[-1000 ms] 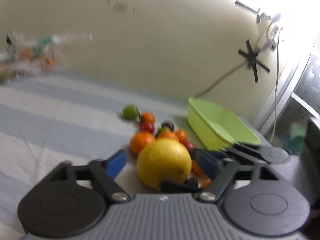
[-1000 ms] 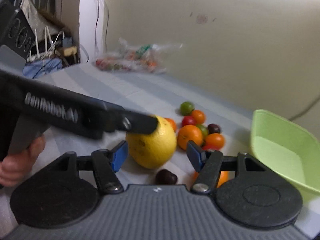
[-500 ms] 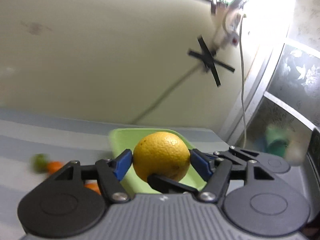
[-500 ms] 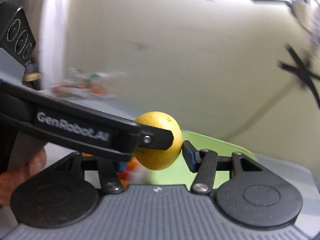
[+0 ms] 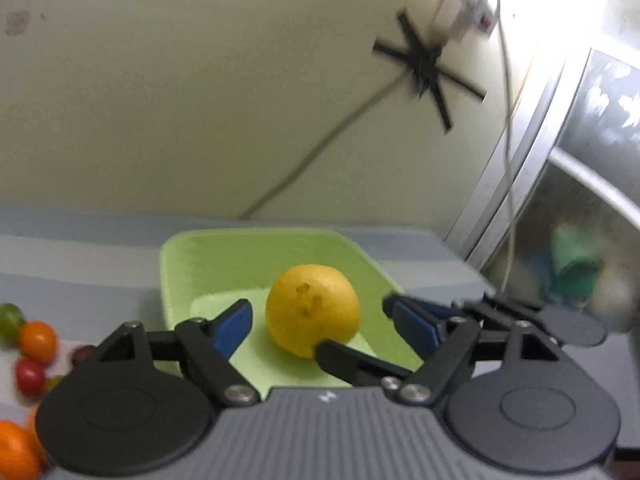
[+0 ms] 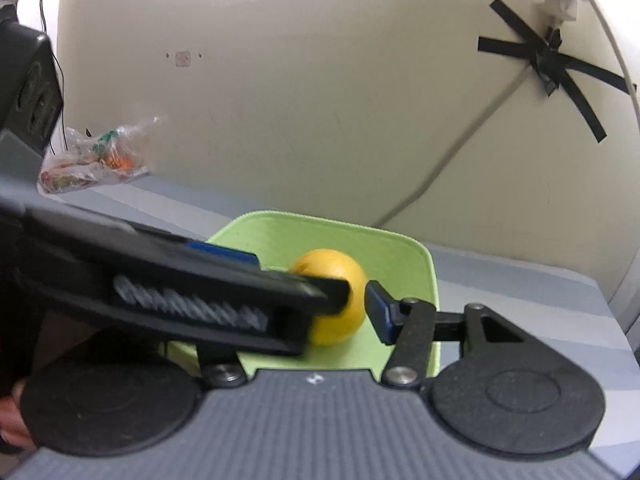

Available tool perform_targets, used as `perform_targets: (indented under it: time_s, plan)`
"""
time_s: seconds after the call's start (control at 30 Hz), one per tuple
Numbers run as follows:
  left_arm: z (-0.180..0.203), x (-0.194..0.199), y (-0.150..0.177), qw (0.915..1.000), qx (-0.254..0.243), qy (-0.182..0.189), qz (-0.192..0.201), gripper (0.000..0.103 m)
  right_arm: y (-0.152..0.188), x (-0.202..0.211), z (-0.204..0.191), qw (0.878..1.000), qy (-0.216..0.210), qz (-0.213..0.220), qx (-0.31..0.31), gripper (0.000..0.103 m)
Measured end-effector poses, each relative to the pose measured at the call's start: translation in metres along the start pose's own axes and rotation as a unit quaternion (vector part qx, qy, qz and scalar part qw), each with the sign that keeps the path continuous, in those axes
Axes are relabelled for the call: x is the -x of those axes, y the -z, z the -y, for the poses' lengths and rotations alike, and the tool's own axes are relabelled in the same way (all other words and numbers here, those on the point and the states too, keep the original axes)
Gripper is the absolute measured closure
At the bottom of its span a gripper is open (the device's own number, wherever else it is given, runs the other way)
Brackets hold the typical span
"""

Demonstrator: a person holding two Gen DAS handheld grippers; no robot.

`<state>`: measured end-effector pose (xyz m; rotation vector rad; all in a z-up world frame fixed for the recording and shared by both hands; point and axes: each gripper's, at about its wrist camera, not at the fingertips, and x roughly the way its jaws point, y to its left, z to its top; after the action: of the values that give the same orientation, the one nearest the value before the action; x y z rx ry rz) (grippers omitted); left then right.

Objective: Organize fruits
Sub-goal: 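Carry the grapefruit into the green basket and open the left tool, then grasp a small orange tangerine with the left tool while the right tool grasps a dark plum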

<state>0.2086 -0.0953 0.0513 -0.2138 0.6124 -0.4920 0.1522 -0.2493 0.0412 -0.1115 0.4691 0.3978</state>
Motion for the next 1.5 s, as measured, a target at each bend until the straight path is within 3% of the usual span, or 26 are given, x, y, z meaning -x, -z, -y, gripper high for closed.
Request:
perform_targets:
  time_s: [0.2,0.37,0.5,0.57,0.67,0.9,1.27,1.33,1.4,1.5]
  plan:
    - [-0.042,0.093,0.01,0.9979,0.014,-0.007,0.063,0.023,0.013,0.044,-0.005,0.999,-0.018,0.04,-0.013,0.045]
    - [-0.082,0.152,0.053,0.9934,0.029,-0.081,0.076,0.023,0.043,0.072,-0.031,0.998,-0.046,0.038,-0.02,0.045]
    - [-0.096,0.173,0.09,0.9891,0.026,-0.126,0.07,0.023,0.064,0.078,-0.056,0.997,-0.059,0.024,-0.031,0.045]
    - [-0.096,0.177,0.105,0.9872,0.016,-0.144,0.066,0.023,0.071,0.08,-0.066,0.997,-0.065,0.021,-0.048,0.045]
    - [-0.092,0.178,0.12,0.988,0.015,-0.14,0.063,0.023,0.08,0.085,-0.083,0.997,-0.045,0.032,-0.048,0.045]
    - [-0.063,0.174,0.133,0.9831,-0.069,-0.153,0.072,0.022,0.088,0.085,-0.092,0.997,-0.019,0.035,-0.058,0.045]
    - [-0.063,0.173,0.134,0.9832,-0.068,-0.155,0.07,0.024,0.093,0.075,-0.086,0.996,-0.008,0.001,-0.088,0.045]
    - [-0.06,0.173,0.134,0.9826,-0.075,-0.155,0.07,0.026,0.093,0.073,-0.086,0.996,-0.011,-0.005,-0.088,0.045]
    - [-0.055,0.171,0.134,0.9825,-0.093,-0.147,0.067,0.037,0.093,0.072,-0.085,0.996,-0.015,-0.009,-0.091,0.045]
    - [-0.037,0.162,0.133,0.9805,-0.135,-0.127,0.066,0.042,0.093,0.071,-0.084,0.995,-0.019,-0.013,-0.095,0.045]
